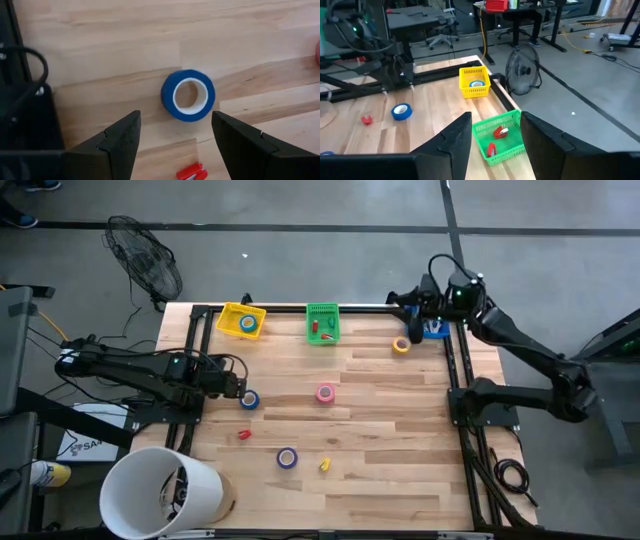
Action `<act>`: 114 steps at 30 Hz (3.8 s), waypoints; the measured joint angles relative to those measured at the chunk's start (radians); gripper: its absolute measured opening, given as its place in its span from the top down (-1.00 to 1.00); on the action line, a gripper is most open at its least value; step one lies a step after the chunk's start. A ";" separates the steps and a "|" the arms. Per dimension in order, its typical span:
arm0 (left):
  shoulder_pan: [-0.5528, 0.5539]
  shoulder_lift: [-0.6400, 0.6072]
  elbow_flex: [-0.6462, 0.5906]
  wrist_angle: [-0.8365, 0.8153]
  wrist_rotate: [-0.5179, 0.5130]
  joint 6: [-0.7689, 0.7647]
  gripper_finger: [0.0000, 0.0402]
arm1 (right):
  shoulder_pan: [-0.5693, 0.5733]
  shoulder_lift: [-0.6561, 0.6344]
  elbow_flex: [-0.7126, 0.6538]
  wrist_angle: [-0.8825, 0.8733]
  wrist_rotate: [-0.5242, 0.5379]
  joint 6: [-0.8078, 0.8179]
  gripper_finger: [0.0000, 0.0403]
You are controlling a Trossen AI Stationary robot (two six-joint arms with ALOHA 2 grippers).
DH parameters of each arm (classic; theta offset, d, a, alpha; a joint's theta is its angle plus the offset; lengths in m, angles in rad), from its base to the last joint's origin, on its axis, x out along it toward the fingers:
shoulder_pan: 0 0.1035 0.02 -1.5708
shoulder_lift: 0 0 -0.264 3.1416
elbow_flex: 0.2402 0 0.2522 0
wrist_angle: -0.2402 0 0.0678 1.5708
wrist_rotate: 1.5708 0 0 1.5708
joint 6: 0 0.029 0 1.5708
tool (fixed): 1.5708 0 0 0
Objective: Pick and place Stapler, Stapler remover, tape
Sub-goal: Put the blue tape into the yellow basket
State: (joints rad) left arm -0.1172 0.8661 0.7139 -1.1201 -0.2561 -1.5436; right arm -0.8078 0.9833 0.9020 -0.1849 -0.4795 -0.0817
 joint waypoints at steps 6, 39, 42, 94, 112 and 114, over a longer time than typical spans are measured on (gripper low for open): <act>0.000 0.000 0.000 -0.012 0.025 -0.036 -0.20 | -0.061 0.054 0.000 0.056 -0.122 0.010 0.22; 0.000 0.284 -0.001 0.087 0.125 -0.096 -0.20 | -0.071 0.105 0.000 0.108 -0.231 0.029 0.24; 0.000 0.298 -0.001 0.081 0.122 -0.148 -0.20 | -0.071 0.104 0.000 0.106 -0.231 0.029 0.24; 0.204 0.540 -0.022 0.213 0.252 -0.180 -0.05 | -0.071 0.104 0.000 0.070 -0.226 -0.050 0.24; 0.240 0.515 0.002 0.359 0.141 -0.172 0.83 | -0.071 0.104 0.000 0.069 -0.223 -0.022 0.24; 0.269 0.510 0.048 0.362 0.080 -0.155 0.83 | -0.071 0.105 0.000 0.062 -0.223 -0.022 0.24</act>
State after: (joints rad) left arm 0.1523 1.3763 0.7617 -0.7577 -0.1759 -1.6983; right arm -0.8791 1.0878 0.9020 -0.1234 -0.7028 -0.1040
